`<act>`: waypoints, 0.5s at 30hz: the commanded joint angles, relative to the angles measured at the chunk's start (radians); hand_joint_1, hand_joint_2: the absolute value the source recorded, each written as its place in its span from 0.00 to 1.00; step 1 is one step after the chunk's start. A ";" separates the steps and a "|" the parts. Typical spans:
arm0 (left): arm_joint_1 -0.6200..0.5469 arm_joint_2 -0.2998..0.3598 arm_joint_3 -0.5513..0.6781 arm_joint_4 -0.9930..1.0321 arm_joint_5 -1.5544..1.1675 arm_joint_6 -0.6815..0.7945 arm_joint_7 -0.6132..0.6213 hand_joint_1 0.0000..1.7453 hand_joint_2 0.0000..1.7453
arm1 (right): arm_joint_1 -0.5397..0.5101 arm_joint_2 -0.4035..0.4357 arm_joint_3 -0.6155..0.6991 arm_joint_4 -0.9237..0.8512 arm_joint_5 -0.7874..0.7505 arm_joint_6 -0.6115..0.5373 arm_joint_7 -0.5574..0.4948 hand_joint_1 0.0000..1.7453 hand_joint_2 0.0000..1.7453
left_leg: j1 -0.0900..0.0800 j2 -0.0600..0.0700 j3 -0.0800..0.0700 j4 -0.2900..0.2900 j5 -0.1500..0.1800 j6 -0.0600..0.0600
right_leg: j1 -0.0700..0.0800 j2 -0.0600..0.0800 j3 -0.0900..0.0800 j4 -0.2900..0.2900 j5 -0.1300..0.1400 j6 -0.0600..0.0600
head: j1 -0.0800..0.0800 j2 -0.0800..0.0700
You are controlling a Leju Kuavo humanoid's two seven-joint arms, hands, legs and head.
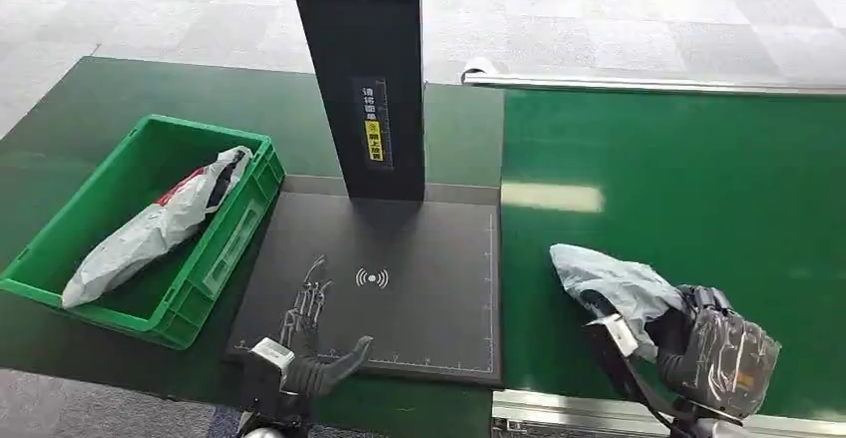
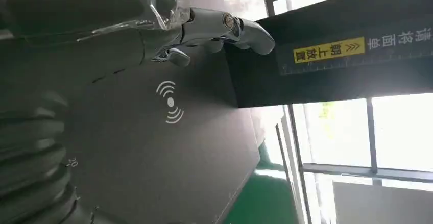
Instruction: Moved the parcel from conveyor to table for the left to box.
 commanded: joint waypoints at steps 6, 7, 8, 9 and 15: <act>-0.052 0.029 0.063 0.048 -0.008 0.024 -0.017 0.00 1.00 | -0.445 -0.158 0.440 0.249 -0.536 0.394 -0.308 1.00 1.00 | 0.000 0.013 0.002 -0.001 0.001 0.000 | 0.000 0.011 -0.001 -0.001 0.005 -0.001 | 0.000 0.000; -0.053 0.029 0.064 0.050 -0.008 0.024 -0.017 0.00 1.00 | -0.451 -0.156 0.444 0.254 -0.538 0.393 -0.305 1.00 1.00 | 0.000 0.012 0.003 -0.001 0.001 0.000 | 0.001 0.010 -0.001 -0.001 0.005 -0.002 | -0.001 0.000; -0.055 0.029 0.065 0.052 -0.008 0.024 -0.018 0.00 1.00 | -0.463 -0.163 0.464 0.261 -0.566 0.415 -0.319 1.00 1.00 | 0.000 0.009 0.003 -0.001 0.001 0.000 | 0.000 0.007 0.000 -0.001 0.004 -0.002 | -0.001 0.000; -0.058 0.029 0.068 0.052 -0.005 0.029 -0.022 0.00 1.00 | -0.504 -0.180 0.510 0.286 -0.579 0.435 -0.334 1.00 1.00 | 0.000 0.006 0.003 -0.001 0.001 0.000 | 0.000 0.005 0.000 0.000 0.003 -0.002 | 0.000 0.000; -0.073 0.032 0.089 0.031 0.006 0.047 -0.018 0.00 1.00 | -0.761 -0.149 0.726 0.420 -0.655 0.523 -0.335 1.00 1.00 | -0.001 0.012 0.001 0.000 0.001 0.000 | -0.001 0.010 -0.003 0.003 0.004 -0.001 | -0.001 0.000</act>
